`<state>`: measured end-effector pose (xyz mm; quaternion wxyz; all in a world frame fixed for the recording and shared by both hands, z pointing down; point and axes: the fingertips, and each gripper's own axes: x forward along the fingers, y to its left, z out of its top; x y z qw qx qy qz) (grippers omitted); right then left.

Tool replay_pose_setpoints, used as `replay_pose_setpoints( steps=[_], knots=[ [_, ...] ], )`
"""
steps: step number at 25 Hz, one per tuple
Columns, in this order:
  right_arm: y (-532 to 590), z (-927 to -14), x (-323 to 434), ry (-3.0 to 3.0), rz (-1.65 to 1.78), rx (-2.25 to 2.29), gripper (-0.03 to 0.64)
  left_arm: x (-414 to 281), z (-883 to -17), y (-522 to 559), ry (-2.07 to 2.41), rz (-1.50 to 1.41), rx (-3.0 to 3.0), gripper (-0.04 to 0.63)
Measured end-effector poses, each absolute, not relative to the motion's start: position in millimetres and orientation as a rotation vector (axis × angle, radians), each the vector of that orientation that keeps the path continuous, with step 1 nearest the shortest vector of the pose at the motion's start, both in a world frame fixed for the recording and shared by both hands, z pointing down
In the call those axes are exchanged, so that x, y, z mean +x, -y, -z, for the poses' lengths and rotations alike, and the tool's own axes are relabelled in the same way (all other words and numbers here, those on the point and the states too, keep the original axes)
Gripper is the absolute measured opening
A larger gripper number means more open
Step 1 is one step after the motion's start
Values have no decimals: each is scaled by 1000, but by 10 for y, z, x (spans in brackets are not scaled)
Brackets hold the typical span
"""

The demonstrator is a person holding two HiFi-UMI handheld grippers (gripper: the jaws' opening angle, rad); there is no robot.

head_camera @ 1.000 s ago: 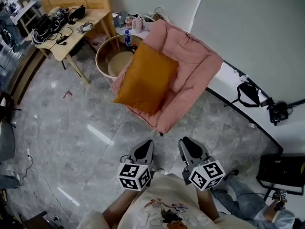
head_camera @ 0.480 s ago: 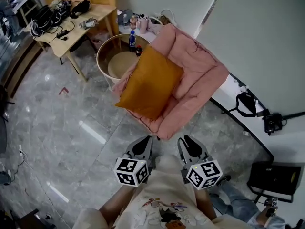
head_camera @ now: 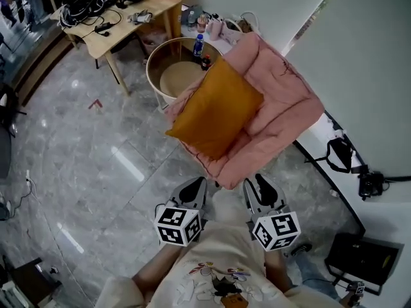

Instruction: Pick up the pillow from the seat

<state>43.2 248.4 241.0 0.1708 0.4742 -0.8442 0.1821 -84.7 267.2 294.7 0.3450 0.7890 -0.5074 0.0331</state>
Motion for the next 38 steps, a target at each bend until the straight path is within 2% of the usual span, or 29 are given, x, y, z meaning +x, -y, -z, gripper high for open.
replay_pose_setpoints(
  steps=[8,20,38],
  knots=[
    [-1981,-2433,686,2437,-549,1295,155,-588,-2897,-2282,1362,-118,2041,3],
    [-902,-2484,1279,2503,-600,1125,164,226,-2832,-1240,1443,-152,2005,3],
    [176,-2863,1594,2586,-671,807,195,707,-2765,-372,1742,-262,1944,3]
  ],
)
